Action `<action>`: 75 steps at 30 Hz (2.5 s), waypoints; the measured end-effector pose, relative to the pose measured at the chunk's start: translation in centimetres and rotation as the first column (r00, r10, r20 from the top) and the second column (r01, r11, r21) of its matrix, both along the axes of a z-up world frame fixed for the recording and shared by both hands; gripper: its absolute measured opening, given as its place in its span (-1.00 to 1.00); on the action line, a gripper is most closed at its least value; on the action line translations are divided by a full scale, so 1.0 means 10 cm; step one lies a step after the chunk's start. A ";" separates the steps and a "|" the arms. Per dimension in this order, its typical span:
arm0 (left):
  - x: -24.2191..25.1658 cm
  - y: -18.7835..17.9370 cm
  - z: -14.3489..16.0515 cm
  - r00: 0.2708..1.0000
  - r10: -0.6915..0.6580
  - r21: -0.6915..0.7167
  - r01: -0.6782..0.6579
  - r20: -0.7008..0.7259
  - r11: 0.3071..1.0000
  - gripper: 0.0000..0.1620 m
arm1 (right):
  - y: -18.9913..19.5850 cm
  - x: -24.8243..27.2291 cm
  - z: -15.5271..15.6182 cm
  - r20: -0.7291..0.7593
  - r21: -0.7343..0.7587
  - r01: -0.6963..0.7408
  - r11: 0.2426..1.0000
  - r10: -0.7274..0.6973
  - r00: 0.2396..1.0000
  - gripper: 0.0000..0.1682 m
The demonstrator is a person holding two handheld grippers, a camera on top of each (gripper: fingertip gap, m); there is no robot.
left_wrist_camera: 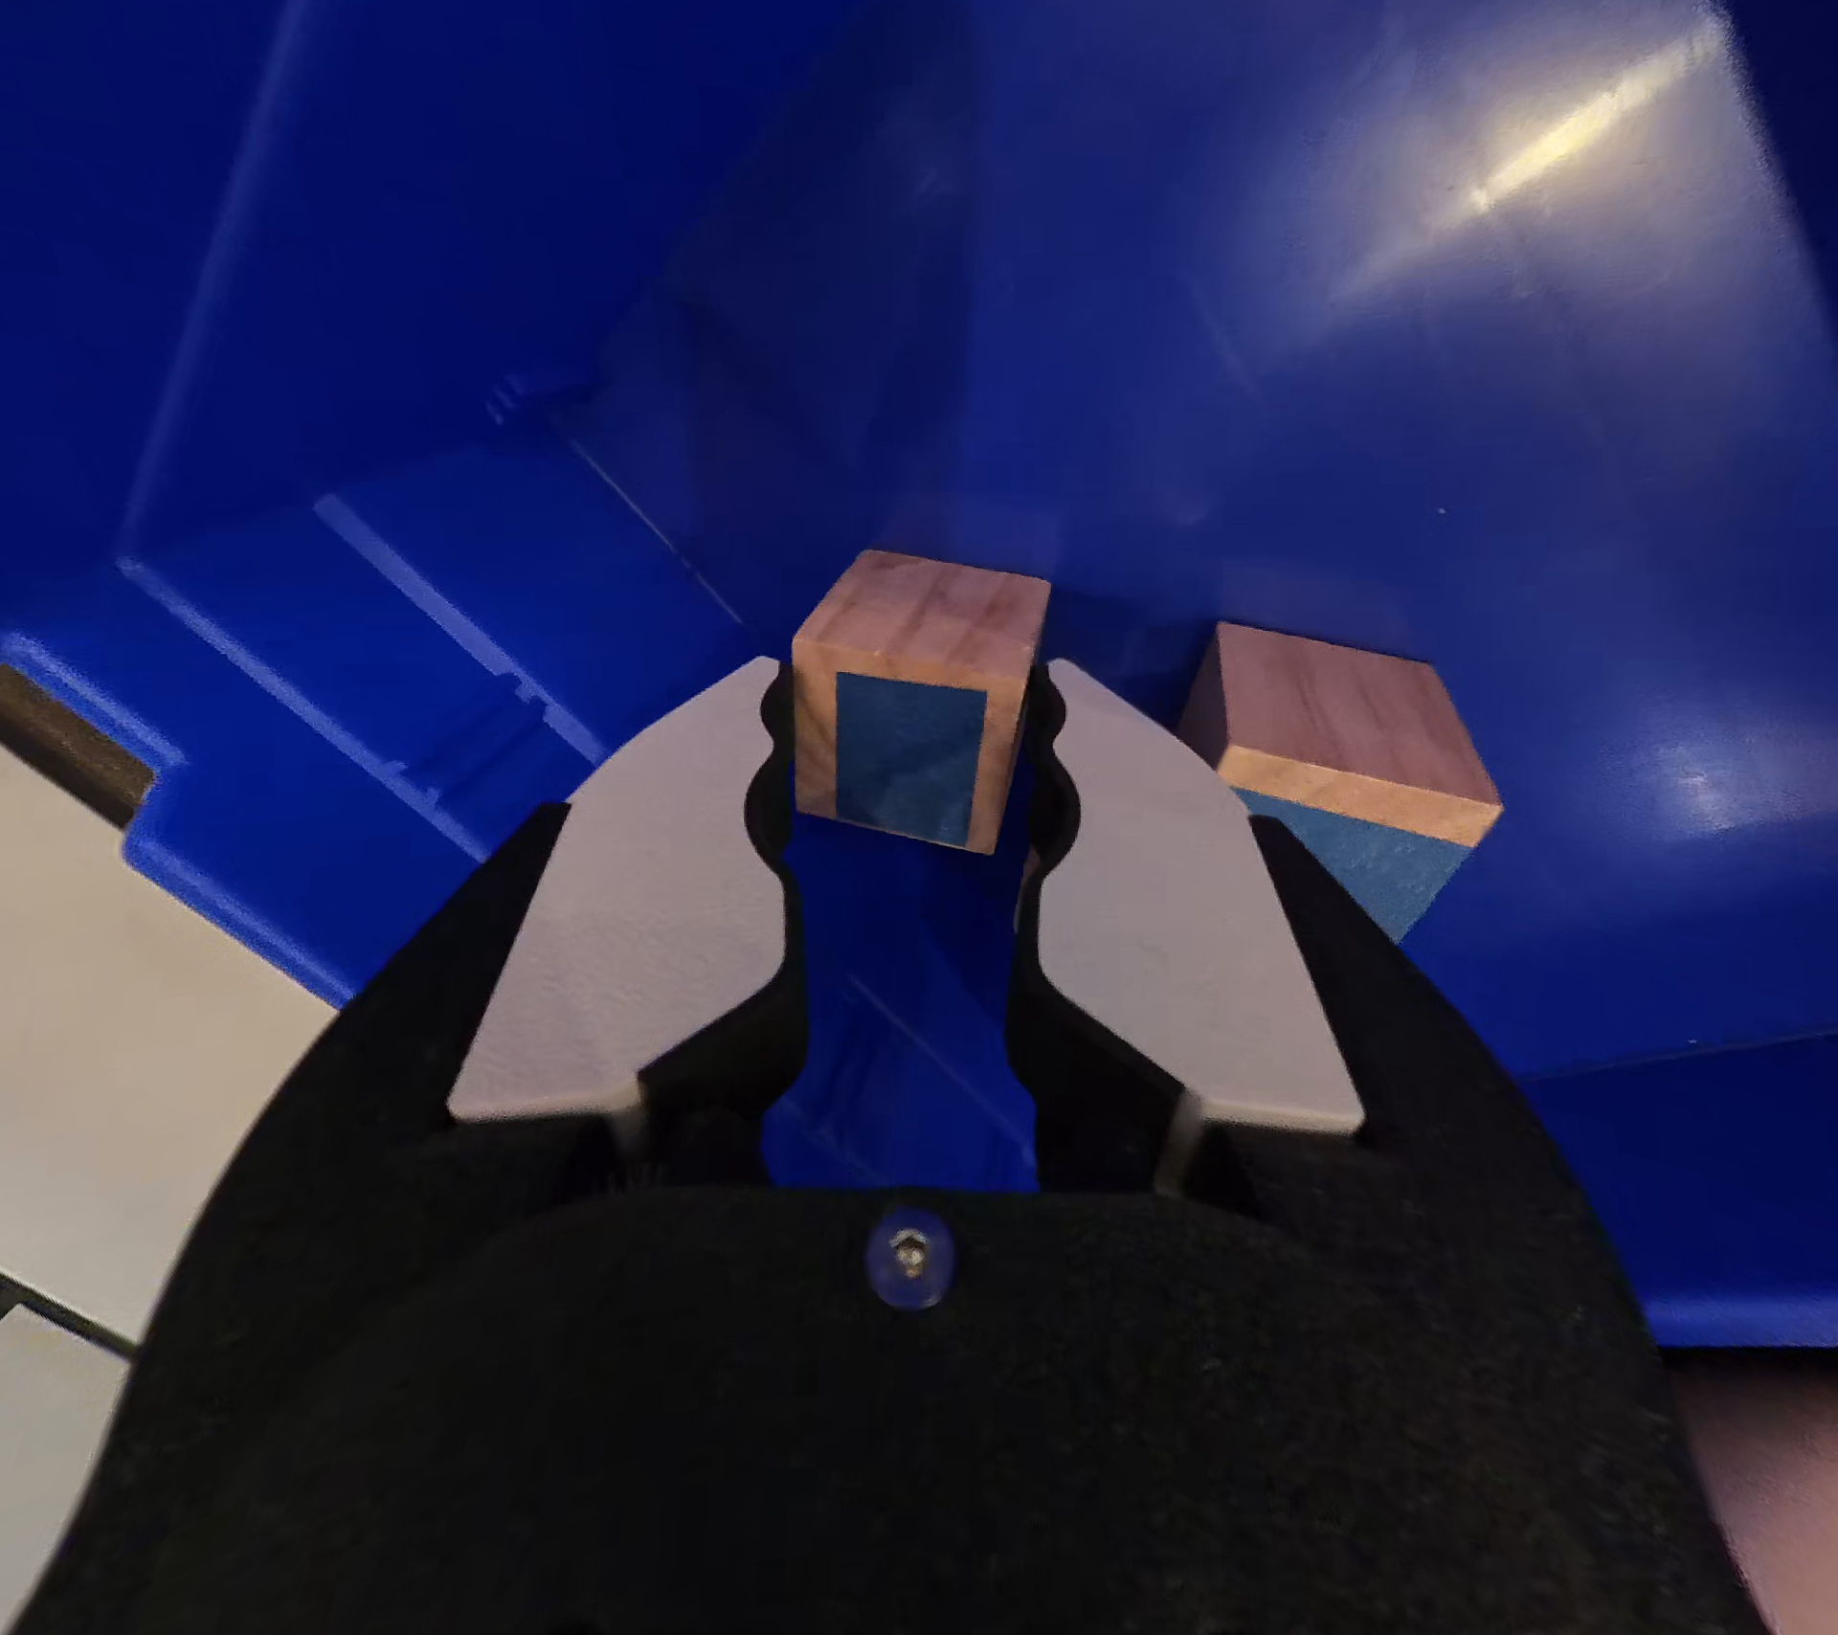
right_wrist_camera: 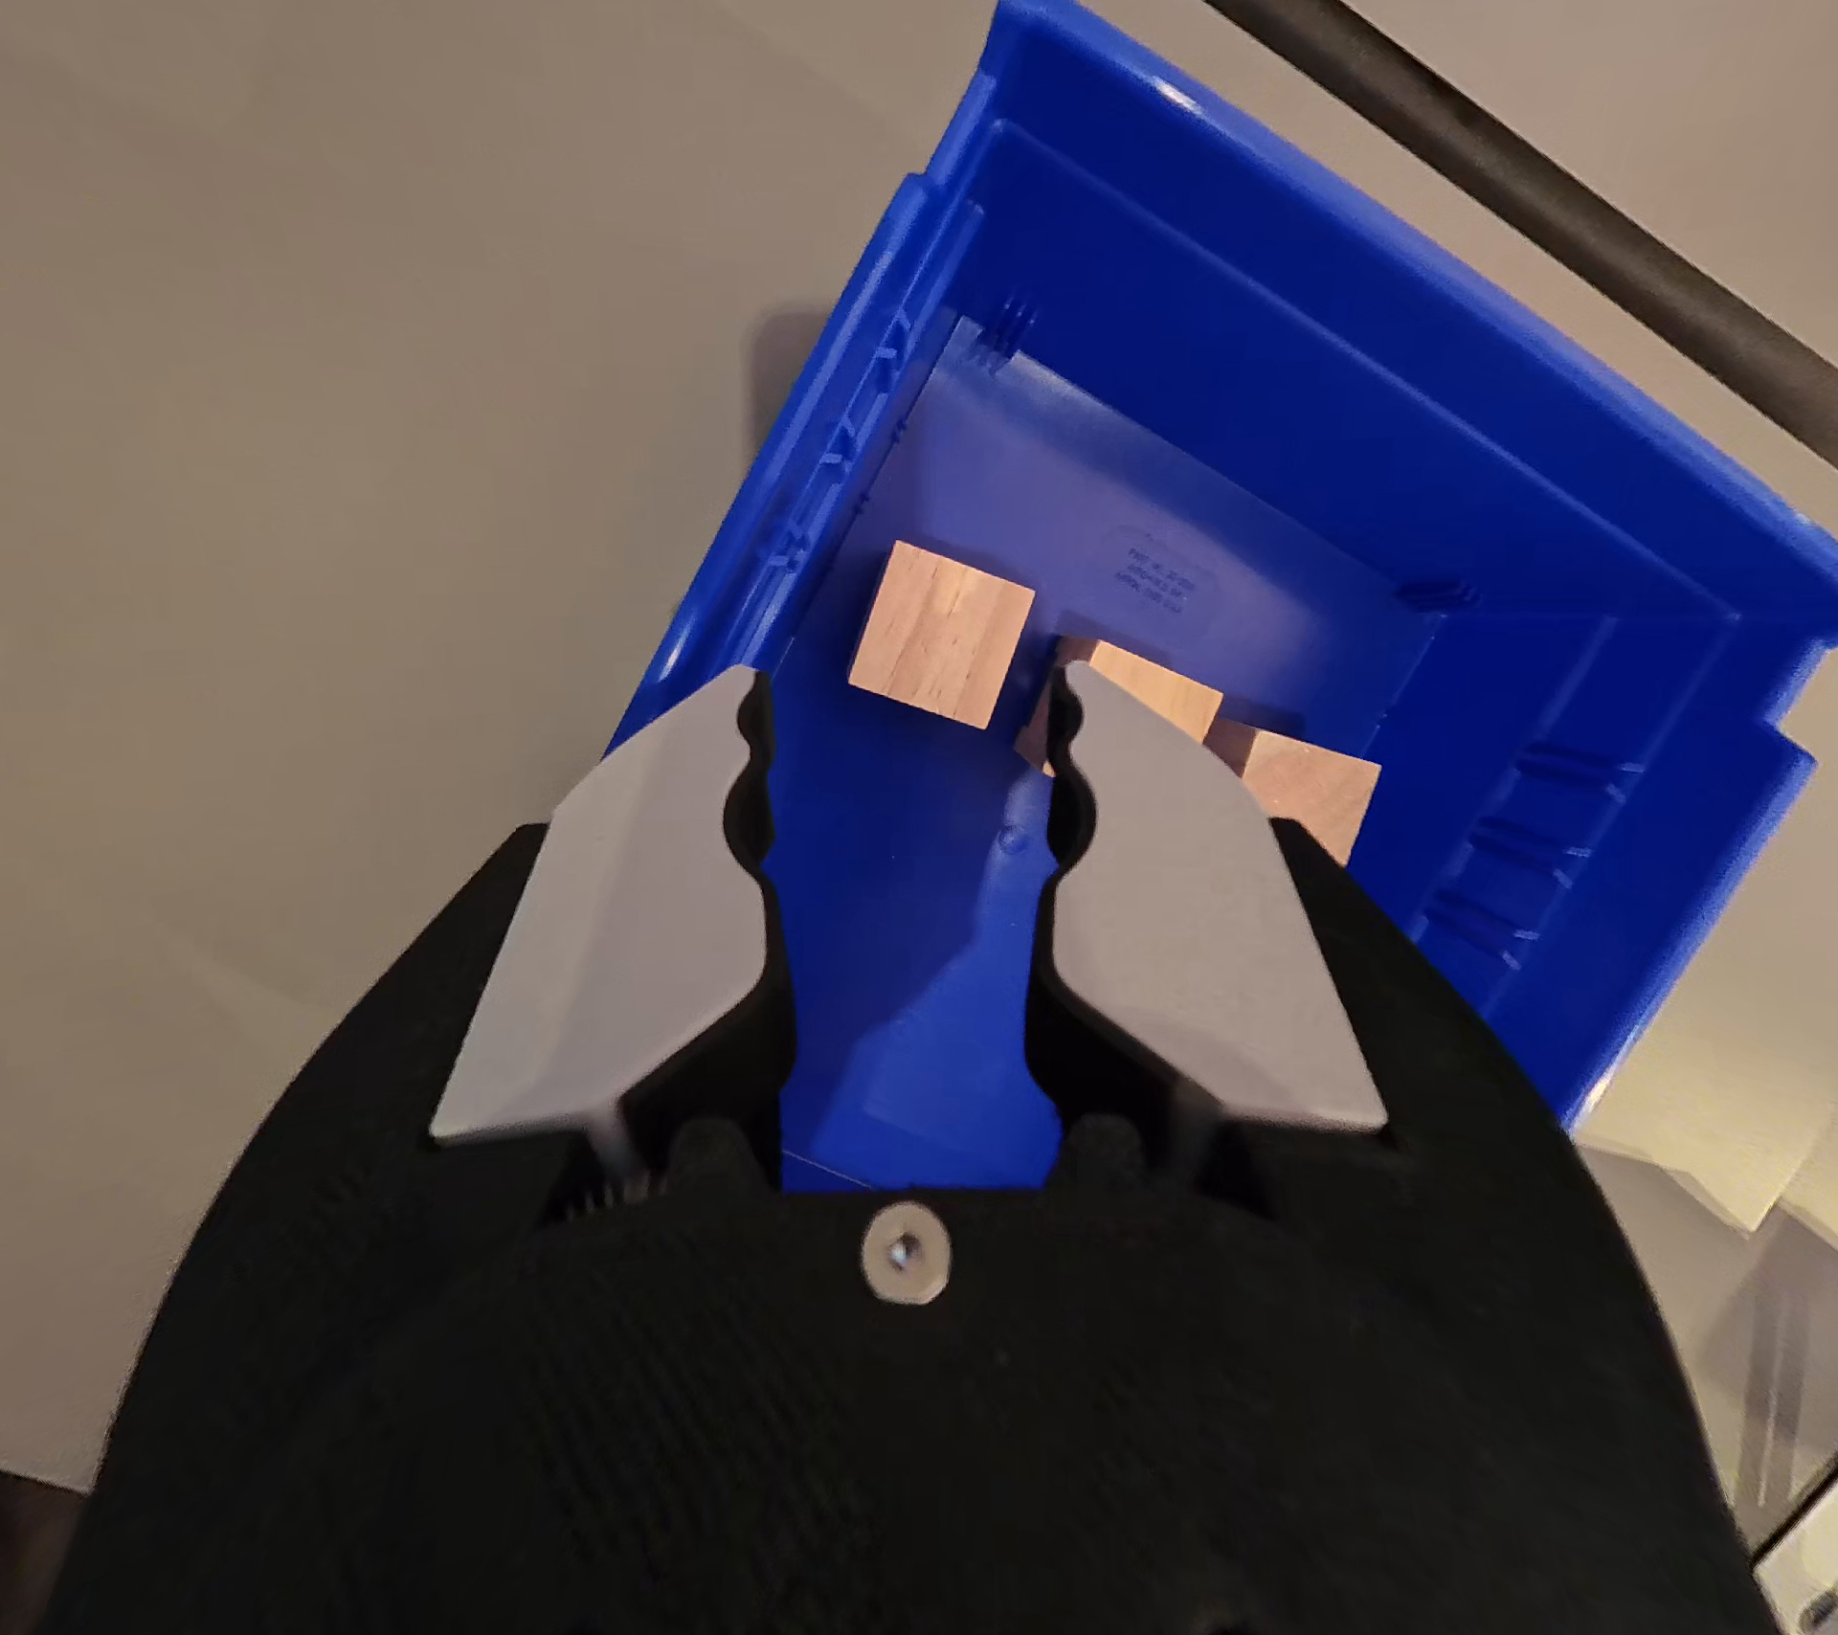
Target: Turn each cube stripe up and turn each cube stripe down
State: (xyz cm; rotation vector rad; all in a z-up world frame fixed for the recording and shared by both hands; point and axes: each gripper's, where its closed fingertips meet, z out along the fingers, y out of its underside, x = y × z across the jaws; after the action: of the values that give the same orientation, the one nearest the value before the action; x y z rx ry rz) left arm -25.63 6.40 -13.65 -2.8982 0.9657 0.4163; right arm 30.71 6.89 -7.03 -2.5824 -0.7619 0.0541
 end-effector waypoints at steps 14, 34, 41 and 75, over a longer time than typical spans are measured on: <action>0.87 0.14 1.35 0.889 -0.092 0.434 -0.127 0.448 0.892 -0.45 | 0.09 -0.49 1.09 0.193 0.575 -0.179 0.798 0.080 0.978 -0.36; 3.46 -1.11 1.97 -0.020 -0.280 0.261 0.432 0.960 0.863 -0.45 | -1.02 -2.37 1.32 0.508 0.810 -0.583 -0.064 0.573 0.643 -0.34; 3.44 -1.11 1.99 -0.020 -0.314 0.291 0.435 0.949 0.852 -0.43 | -1.05 -2.39 1.26 0.541 0.781 -0.621 -0.073 0.574 0.614 -0.46; 1.39 -0.39 1.72 0.852 -0.252 0.456 0.018 0.458 0.890 -0.45 | -0.65 1.27 -0.85 0.373 -0.489 0.215 0.846 -0.020 0.928 -0.44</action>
State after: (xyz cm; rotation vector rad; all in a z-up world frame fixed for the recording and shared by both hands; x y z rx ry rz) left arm -11.73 2.52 3.52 -2.3175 0.8453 -0.1359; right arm 43.41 0.43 -15.49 -3.2161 -0.7903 -0.2959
